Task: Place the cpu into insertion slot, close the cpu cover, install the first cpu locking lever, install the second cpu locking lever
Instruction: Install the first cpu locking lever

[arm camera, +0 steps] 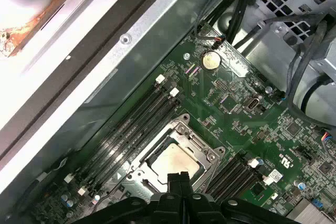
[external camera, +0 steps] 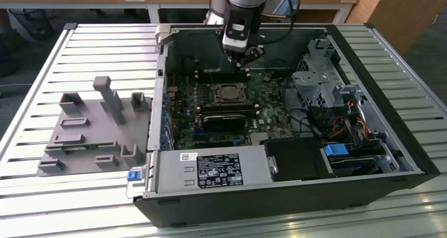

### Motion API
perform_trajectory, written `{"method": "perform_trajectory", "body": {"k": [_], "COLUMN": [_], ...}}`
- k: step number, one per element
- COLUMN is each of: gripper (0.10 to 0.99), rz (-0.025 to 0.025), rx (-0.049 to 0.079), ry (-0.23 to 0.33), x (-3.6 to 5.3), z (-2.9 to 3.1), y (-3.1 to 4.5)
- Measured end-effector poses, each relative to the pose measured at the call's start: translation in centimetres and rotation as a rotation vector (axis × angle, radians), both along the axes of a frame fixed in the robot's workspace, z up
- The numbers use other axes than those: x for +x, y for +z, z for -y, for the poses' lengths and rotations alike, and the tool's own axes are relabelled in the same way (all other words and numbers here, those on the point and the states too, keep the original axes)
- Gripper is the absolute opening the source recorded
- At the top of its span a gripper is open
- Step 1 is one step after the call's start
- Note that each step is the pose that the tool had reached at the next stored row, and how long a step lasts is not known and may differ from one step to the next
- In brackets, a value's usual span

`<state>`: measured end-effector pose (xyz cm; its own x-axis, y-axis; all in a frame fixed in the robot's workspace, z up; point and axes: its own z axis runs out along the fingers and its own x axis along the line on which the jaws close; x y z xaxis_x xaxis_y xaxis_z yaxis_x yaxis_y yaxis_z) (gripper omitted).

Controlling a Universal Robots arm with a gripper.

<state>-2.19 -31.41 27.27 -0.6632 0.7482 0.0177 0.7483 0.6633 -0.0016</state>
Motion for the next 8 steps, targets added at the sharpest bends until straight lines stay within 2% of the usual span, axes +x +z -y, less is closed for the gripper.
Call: {"method": "perform_trajectory", "body": {"k": [8], "gripper": [0.106], "rz": [0.0], "rx": [0.0], "ry": [0.044], "x": [0.02], "z": [0.0], "y": [0.0]}}
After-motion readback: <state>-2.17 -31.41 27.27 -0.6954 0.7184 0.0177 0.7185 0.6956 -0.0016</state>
